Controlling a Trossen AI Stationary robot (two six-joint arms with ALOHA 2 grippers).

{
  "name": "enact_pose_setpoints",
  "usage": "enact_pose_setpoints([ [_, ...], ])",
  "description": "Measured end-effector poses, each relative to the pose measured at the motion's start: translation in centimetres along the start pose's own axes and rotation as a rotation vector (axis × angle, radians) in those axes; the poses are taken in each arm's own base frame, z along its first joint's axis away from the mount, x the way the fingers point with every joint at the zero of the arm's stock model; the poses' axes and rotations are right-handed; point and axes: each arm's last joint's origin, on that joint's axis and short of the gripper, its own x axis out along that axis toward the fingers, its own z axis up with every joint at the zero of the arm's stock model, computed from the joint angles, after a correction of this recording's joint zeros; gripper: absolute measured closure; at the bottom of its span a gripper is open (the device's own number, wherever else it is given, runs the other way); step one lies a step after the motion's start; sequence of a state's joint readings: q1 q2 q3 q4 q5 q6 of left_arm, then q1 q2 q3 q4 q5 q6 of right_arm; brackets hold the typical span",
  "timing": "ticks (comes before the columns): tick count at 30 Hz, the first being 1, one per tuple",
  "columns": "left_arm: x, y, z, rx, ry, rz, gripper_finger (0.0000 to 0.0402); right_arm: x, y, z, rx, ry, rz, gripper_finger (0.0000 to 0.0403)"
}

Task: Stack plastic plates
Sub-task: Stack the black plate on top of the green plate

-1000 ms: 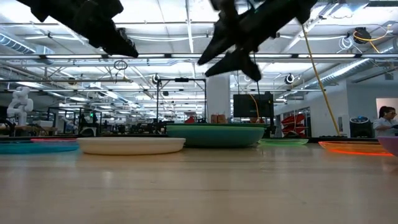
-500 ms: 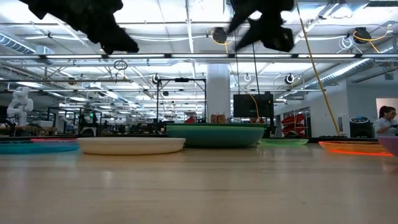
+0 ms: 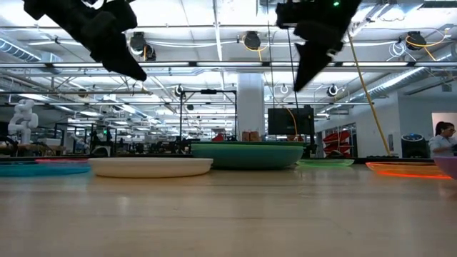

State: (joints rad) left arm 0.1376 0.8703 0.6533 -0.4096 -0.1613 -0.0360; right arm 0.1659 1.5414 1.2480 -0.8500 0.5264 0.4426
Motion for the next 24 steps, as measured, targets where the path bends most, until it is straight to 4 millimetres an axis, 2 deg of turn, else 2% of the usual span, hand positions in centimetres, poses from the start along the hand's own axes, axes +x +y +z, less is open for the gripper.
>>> enact_pose_setpoints([
  [5,0.1,0.5,0.4,-0.02,-0.04,0.046,0.0293,1.2,-2.3,2.3,-0.16,-0.098,0.012,0.0278],
  [11,0.9,0.5,0.6,0.021,-0.033,0.057,0.0293,2.0,-3.4,3.7,-0.236,-0.156,0.224,0.0284],
  [15,2.2,0.4,0.2,0.01,0.031,0.058,0.0293,1.8,-2.8,3.4,-0.257,-0.138,0.321,0.0284],
  [20,4.3,0.1,-0.6,0.042,0.127,0.071,0.029,1.1,-1.5,2.1,-0.323,-0.064,0.343,0.0285],
  [24,5.5,0.2,-1.0,0.084,0.175,0.15,0.0261,0.9,-1.2,1.7,-0.36,-0.035,0.346,0.0285],
])
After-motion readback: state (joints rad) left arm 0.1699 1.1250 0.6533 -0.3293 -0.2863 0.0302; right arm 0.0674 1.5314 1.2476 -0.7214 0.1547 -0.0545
